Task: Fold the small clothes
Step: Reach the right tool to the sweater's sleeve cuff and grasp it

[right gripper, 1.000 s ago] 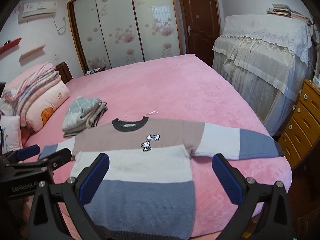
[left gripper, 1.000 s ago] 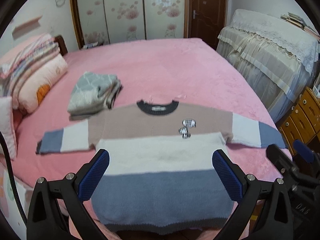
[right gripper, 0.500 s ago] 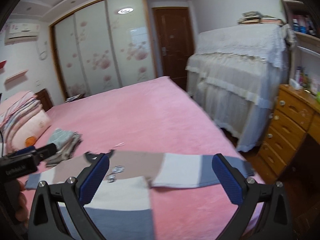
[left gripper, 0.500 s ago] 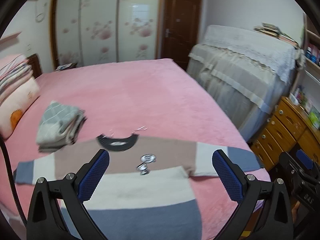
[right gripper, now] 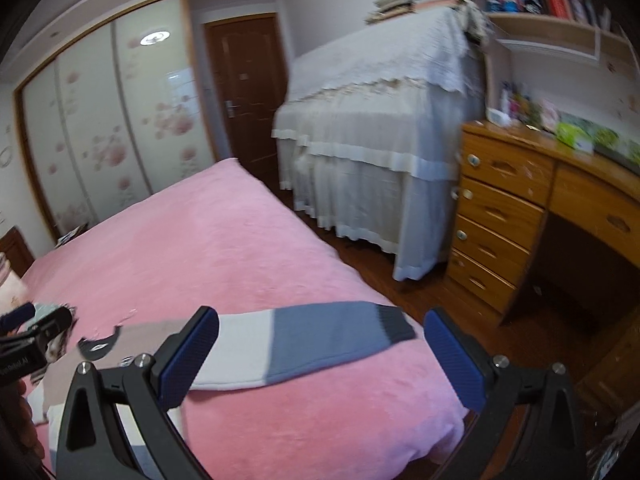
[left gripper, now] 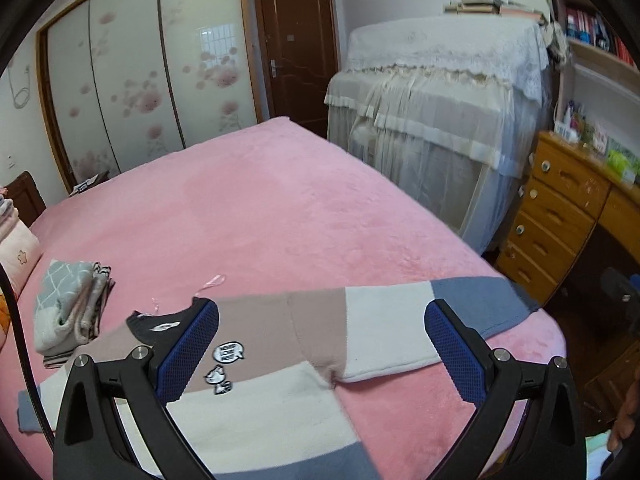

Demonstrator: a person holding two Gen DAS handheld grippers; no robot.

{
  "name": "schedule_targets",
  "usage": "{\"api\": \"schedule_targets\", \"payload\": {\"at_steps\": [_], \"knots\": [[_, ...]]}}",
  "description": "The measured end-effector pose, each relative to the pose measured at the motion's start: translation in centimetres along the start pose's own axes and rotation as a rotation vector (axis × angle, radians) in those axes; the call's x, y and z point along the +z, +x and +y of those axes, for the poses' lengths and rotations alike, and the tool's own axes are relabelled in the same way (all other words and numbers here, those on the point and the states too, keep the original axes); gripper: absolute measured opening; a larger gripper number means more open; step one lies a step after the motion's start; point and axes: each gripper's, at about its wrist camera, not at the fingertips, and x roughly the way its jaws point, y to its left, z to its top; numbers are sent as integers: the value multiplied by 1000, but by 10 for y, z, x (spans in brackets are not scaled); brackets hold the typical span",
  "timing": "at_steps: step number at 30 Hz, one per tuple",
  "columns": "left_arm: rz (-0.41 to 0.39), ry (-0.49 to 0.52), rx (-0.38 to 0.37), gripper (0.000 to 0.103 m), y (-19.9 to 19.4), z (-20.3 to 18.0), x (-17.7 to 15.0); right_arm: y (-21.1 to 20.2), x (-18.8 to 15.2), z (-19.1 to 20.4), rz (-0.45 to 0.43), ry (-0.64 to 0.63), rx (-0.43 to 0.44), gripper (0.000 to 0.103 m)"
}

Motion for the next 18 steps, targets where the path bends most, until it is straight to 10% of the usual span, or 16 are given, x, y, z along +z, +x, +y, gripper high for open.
{"api": "schedule_targets", "payload": {"at_steps": [18], "knots": [[252, 5, -50, 102, 165, -80, -47, 168, -72, -82, 361, 269, -9, 64]]}}
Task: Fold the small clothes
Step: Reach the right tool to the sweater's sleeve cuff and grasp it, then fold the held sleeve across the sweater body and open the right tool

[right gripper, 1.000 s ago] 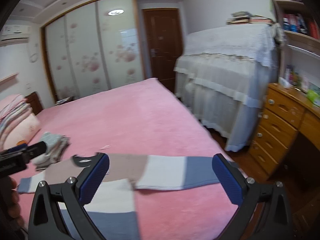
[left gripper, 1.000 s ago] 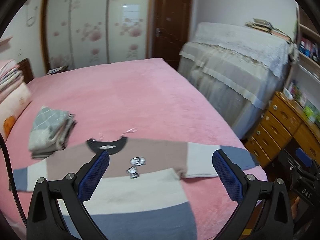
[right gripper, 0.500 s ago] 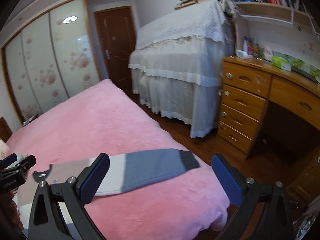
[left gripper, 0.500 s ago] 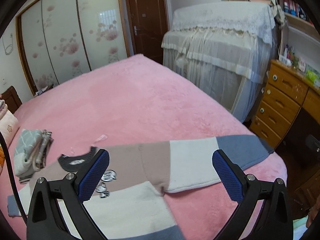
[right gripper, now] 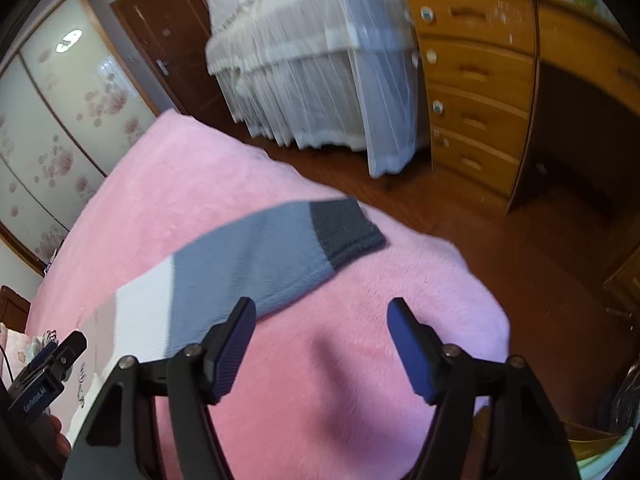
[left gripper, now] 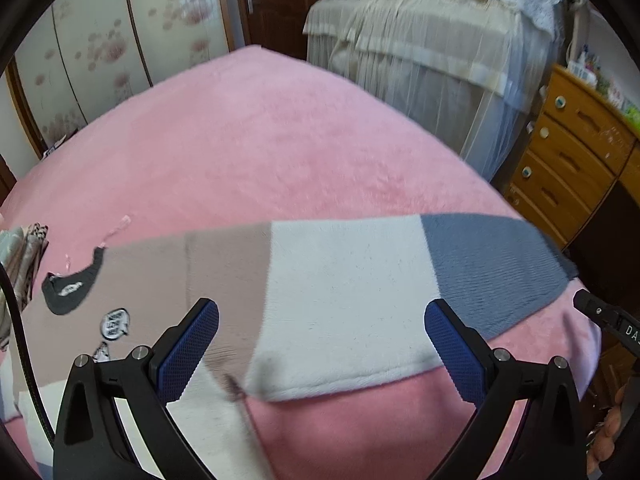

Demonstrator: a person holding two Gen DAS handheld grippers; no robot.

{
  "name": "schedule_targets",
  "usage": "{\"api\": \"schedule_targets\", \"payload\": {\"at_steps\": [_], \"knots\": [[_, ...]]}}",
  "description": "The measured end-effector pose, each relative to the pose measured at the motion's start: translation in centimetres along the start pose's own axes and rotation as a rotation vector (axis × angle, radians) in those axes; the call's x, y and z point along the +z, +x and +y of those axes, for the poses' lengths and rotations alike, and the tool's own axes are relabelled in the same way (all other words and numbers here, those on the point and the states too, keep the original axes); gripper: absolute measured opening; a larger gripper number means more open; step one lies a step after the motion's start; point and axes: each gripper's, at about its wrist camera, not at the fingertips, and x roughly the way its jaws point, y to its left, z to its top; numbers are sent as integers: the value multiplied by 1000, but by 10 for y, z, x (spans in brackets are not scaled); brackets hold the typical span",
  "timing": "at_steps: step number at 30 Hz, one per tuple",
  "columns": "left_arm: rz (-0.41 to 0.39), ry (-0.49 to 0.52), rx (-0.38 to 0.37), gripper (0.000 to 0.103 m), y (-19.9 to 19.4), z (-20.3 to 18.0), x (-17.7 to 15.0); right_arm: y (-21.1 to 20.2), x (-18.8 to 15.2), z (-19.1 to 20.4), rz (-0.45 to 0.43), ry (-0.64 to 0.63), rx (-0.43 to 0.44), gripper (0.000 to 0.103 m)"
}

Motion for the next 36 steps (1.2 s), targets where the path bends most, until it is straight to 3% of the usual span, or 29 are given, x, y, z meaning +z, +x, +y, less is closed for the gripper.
{"api": "schedule_targets", "payload": {"at_steps": [11, 13, 15, 16, 19, 26, 33, 36], "knots": [[32, 1, 1, 102, 19, -16, -4, 40, 22, -5, 22, 32, 23, 60], [29, 10, 2, 102, 17, -16, -4, 46, 27, 0, 27, 10, 31, 42], [16, 25, 10, 102, 12, -16, -5, 49, 29, 7, 32, -17, 47, 13], [9, 32, 13, 102, 9, -16, -6, 48, 30, 10, 28, -30, 55, 10], [-8, 55, 23, 102, 0, -11, -7, 28, 28, 24, -34, -67, 81, 8], [-25, 12, 45, 102, -33, 33, -13, -37, 19, 77, -131, -151, 272, 8], [-40, -85, 63, 102, -78, 112, -35, -73, -15, 169, -145, -350, 429, 8], [-32, -138, 76, 102, -93, 154, -52, -67, -41, 212, -102, -430, 478, 8]]}}
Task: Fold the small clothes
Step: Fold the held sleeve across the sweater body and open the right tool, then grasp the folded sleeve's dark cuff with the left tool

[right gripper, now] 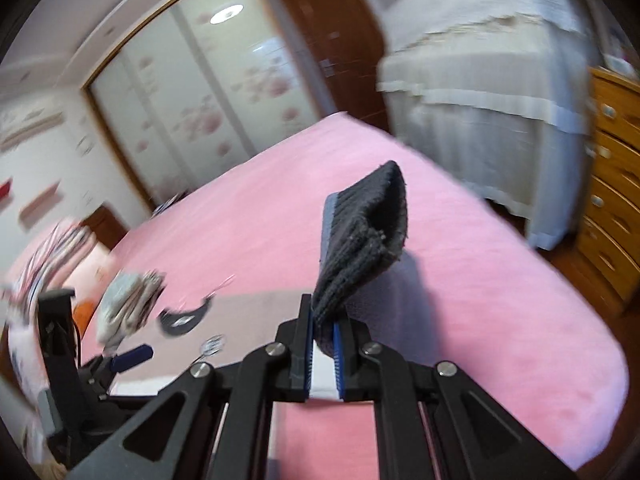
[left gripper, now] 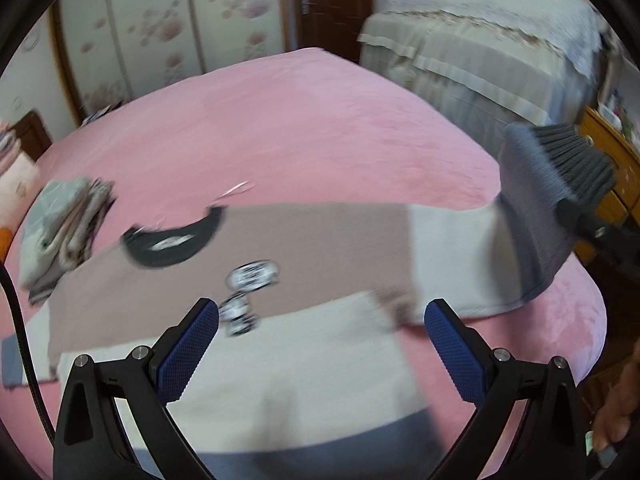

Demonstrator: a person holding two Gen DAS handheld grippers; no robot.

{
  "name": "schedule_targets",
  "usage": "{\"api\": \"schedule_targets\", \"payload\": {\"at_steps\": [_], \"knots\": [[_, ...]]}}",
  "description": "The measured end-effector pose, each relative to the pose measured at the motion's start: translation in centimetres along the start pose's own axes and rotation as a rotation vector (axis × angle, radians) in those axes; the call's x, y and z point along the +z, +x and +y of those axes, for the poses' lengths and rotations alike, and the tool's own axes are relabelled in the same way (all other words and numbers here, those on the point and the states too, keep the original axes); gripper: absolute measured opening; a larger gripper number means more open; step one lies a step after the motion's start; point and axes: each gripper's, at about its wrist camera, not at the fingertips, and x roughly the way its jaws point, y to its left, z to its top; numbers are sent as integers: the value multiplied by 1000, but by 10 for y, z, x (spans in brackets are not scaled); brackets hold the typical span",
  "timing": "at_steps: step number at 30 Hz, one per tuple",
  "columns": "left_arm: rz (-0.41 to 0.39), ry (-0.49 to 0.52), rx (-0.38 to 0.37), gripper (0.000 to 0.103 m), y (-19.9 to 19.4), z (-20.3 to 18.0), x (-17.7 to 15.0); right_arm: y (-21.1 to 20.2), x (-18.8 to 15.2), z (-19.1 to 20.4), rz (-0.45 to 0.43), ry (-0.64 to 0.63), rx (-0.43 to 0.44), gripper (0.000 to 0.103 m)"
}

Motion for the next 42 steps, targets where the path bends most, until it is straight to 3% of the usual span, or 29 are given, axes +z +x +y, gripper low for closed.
{"api": "schedule_targets", "payload": {"at_steps": [8, 15, 19, 21, 23, 31, 34, 37, 39, 42], "knots": [[35, -135, 49, 102, -12, 102, -41, 77, -59, 88, 182, -114, 118, 8], [105, -215, -4, 102, 9, 139, -66, 126, -118, 132, 318, -289, 42, 10], [125, -241, -53, 102, 17, 141, -70, 126, -135, 138, 342, -331, 34, 18], [132, -246, -84, 102, 21, 141, -70, 122, -139, 142, 344, -335, 59, 36], [144, -255, -118, 102, 27, 140, -71, 112, -142, 145, 324, -359, 60, 47], [197, -326, -288, 102, 43, 136, -74, 71, -155, 151, 275, -448, 49, 49], [227, -370, -377, 91, 52, 130, -76, 60, -158, 148, 261, -447, 31, 49], [255, -389, -422, 81, 62, 120, -75, 50, -158, 139, 241, -435, 0, 49], [270, -392, -451, 68, 68, 112, -76, 44, -155, 131, 233, -412, -19, 49], [315, -417, -502, 60, 82, 100, -78, 37, -148, 116, 224, -364, -37, 49]]}}
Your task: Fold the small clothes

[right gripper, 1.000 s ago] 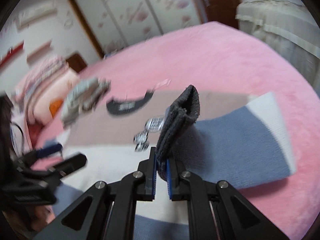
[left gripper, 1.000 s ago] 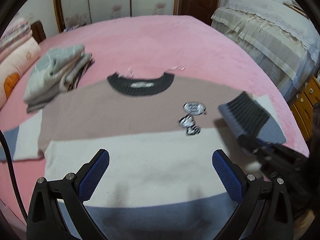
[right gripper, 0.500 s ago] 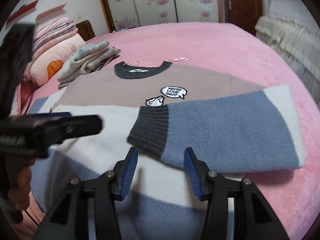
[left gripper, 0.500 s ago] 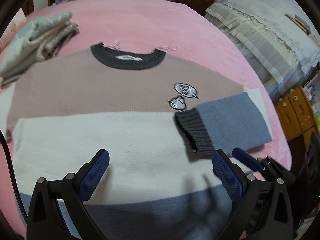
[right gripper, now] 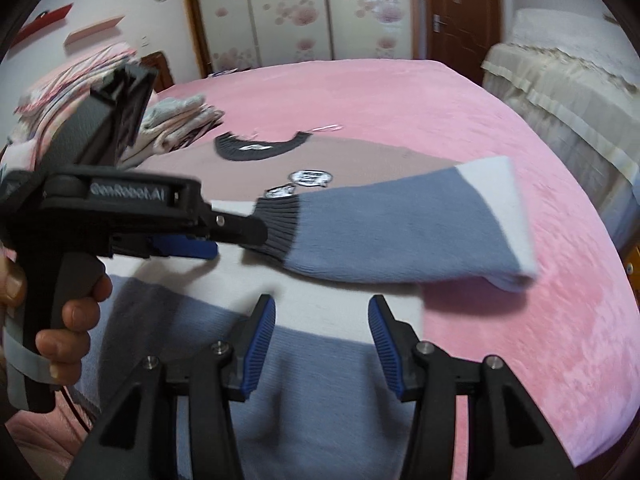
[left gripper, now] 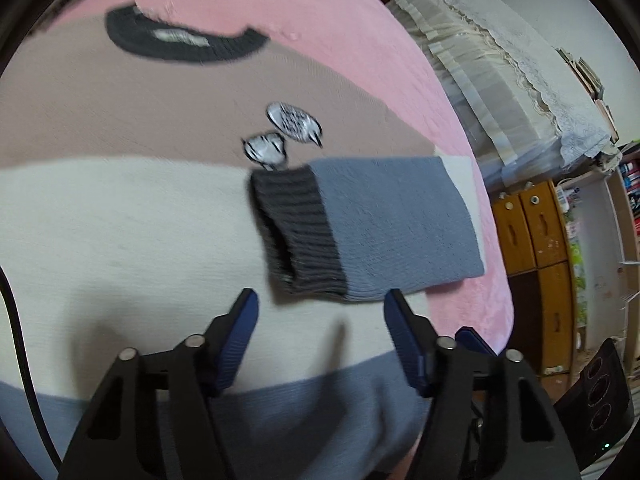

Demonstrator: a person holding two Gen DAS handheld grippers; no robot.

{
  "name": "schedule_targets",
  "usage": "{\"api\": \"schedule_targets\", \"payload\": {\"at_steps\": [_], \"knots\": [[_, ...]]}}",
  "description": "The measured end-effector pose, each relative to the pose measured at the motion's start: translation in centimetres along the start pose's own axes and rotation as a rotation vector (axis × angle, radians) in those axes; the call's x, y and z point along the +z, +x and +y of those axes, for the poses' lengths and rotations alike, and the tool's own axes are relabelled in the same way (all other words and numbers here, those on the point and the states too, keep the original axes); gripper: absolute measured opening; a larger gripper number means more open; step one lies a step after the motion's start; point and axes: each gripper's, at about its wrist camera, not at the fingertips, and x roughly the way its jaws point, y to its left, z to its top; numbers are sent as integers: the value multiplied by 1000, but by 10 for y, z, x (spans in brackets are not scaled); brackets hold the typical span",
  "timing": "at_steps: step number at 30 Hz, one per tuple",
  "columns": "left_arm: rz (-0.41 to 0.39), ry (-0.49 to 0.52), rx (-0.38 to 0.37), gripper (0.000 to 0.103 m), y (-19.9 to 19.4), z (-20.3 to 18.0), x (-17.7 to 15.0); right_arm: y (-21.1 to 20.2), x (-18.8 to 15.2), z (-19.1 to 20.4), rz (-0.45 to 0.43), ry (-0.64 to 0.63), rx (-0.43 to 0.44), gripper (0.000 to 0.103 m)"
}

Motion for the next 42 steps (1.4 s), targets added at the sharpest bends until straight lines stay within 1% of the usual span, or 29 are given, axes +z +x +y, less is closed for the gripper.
{"api": "schedule_targets", "payload": {"at_steps": [3, 7, 8, 9, 10, 12, 14, 15, 16, 17, 18, 19, 21, 22, 24, 28, 30, 32, 35, 36, 40, 42], "knots": [[9, -37, -24, 60, 11, 1, 1, -6, -1, -14, -14, 39, -11, 49], [-8, -100, -103, 60, 26, 2, 8, -8, -4, -27, -16, 71, -24, 49], [-15, -115, -118, 57, 29, 2, 10, -8, -4, -29, -14, 79, -25, 49], [-23, -126, -130, 50, 32, 2, 13, -7, -5, -31, -11, 85, -24, 49], [-33, -138, -140, 46, 35, 1, 17, -5, -5, -33, -8, 91, -24, 49], [-36, -148, -137, 33, 42, 0, 21, -4, -6, -36, -6, 99, -23, 49], [-25, -160, -115, 26, 49, -3, 26, -4, -7, -38, -7, 104, -22, 49], [-24, -161, -100, 19, 52, -5, 26, -4, -7, -38, -7, 107, -23, 49], [-17, -152, -61, 14, 53, -7, 28, -5, -7, -39, -7, 107, -26, 49], [-16, -142, -30, 10, 55, -10, 29, -5, -7, -40, -9, 111, -27, 49], [-14, -136, -19, 9, 55, -11, 31, -5, -7, -41, -10, 113, -29, 49], [-17, -126, 3, 8, 54, -15, 32, -6, -6, -42, -10, 116, -33, 49], [-48, -60, 80, 8, 44, -28, 38, -7, -6, -45, -12, 124, -41, 49], [-69, -30, 101, 8, 34, -32, 41, -7, -6, -47, -12, 129, -47, 49], [-126, 32, 119, 8, 16, -45, 49, -8, -6, -52, -15, 143, -54, 49], [-270, 136, 144, 8, -37, -72, 67, -3, -6, -64, -14, 167, -90, 49], [-334, 166, 157, 8, -59, -82, 75, 4, -3, -74, -10, 202, -99, 49], [-381, 187, 175, 8, -80, -83, 80, 11, 0, -82, -5, 235, -99, 49], [-444, 203, 227, 8, -106, -77, 88, 24, 9, -88, 1, 263, -100, 49], [-456, 198, 241, 8, -116, -67, 89, 29, 12, -89, 1, 266, -95, 49], [-492, 138, 291, 8, -139, -36, 95, 49, 24, -84, 7, 258, -90, 49], [-498, 108, 315, 8, -142, -20, 95, 60, 29, -80, 11, 243, -97, 49]]}}
